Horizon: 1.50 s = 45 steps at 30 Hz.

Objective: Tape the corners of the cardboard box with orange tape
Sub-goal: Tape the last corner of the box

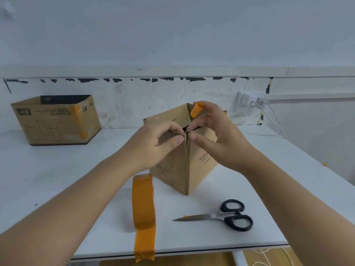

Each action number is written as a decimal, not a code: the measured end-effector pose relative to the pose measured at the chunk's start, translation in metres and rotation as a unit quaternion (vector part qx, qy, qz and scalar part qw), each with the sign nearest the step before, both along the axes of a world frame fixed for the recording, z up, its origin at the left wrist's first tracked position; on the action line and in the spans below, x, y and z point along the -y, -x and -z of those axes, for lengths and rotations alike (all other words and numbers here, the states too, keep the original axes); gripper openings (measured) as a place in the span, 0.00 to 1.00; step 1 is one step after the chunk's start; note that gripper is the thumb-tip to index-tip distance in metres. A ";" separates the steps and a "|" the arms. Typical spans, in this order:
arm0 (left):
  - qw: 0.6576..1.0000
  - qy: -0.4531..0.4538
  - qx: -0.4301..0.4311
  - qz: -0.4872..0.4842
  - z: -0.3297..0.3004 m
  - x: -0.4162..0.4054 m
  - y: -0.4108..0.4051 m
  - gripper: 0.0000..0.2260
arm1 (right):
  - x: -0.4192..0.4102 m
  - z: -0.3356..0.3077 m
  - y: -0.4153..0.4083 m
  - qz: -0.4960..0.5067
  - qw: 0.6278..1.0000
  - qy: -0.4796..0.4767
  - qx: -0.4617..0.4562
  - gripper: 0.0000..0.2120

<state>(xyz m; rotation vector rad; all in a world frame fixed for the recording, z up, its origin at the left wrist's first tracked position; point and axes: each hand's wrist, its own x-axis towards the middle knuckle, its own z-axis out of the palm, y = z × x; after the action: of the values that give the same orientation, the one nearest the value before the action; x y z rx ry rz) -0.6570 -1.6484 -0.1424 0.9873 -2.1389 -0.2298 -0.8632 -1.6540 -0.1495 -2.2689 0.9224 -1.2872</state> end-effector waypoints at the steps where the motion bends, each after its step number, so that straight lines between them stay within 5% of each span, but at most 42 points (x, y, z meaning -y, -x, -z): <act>1: 1.000 0.001 -0.003 -0.001 0.001 0.000 0.001 0.05 | 0.000 0.001 0.001 -0.001 1.000 -0.004 0.005 0.27; 33: 1.000 0.006 -0.007 -0.024 0.003 0.005 0.007 0.04 | 0.005 -0.007 0.010 -0.064 0.996 -0.040 0.056 0.16; 45: 1.000 0.000 -0.020 -0.007 0.004 0.006 0.003 0.09 | 0.006 0.000 -0.004 0.005 1.000 0.002 0.006 0.17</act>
<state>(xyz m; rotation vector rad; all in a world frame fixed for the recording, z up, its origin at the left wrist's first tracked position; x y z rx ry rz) -0.6603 -1.6541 -0.1460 0.9881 -2.0951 -0.2404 -0.8587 -1.6601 -0.1498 -2.2598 0.9296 -1.3066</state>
